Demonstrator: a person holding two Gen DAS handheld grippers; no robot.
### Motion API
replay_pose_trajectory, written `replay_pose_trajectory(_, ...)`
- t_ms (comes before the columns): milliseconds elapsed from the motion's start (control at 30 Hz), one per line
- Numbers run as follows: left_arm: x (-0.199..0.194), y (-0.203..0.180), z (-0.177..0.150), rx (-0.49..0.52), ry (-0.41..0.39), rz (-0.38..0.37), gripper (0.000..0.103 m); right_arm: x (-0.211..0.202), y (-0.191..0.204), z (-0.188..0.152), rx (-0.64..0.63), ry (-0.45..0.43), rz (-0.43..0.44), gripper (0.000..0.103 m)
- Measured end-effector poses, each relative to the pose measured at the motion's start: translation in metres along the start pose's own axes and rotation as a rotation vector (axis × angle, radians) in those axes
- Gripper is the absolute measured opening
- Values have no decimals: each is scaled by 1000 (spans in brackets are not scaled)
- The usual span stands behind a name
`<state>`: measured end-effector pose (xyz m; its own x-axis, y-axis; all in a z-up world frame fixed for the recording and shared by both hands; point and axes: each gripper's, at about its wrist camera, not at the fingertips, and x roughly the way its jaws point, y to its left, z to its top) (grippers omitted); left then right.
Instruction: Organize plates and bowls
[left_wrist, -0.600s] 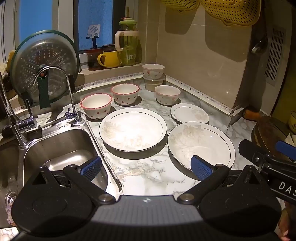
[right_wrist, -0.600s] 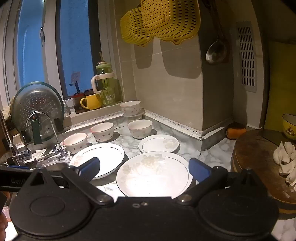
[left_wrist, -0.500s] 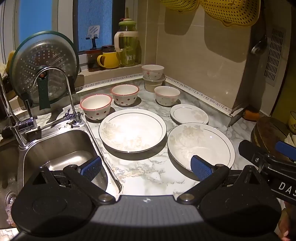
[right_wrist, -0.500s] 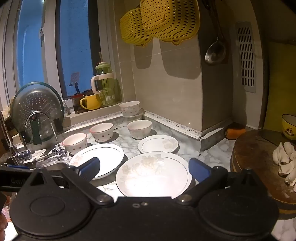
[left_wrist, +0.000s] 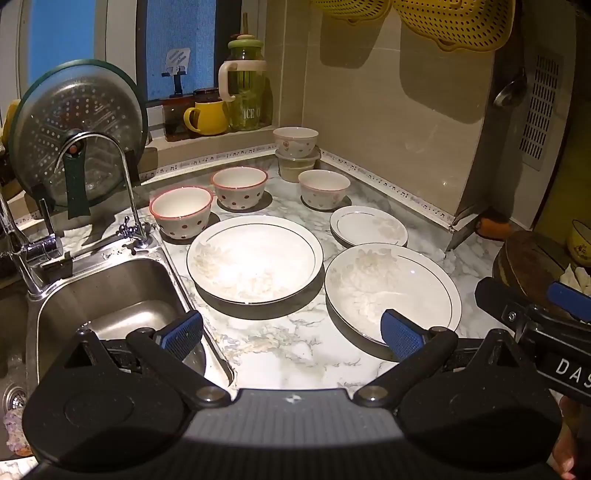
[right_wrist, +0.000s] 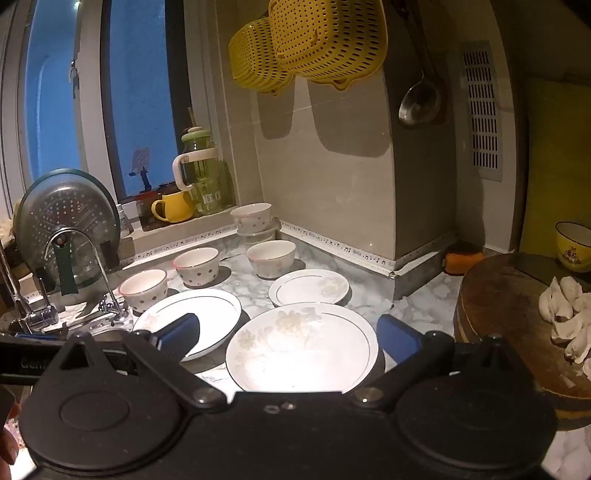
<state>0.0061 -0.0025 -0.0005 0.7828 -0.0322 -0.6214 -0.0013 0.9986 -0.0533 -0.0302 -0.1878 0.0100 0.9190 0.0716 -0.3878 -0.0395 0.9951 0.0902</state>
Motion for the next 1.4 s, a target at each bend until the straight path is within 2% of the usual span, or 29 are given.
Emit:
replay_pose_trajectory(367, 4, 5, 2, -11, 1, -33, 103, 1, 0, 1, 6, -12, -7, 103)
replay_pose_trajectory(1400, 31, 6, 23, 40, -34, -118, 103, 19, -1, 7, 17, -33, -113, 102)
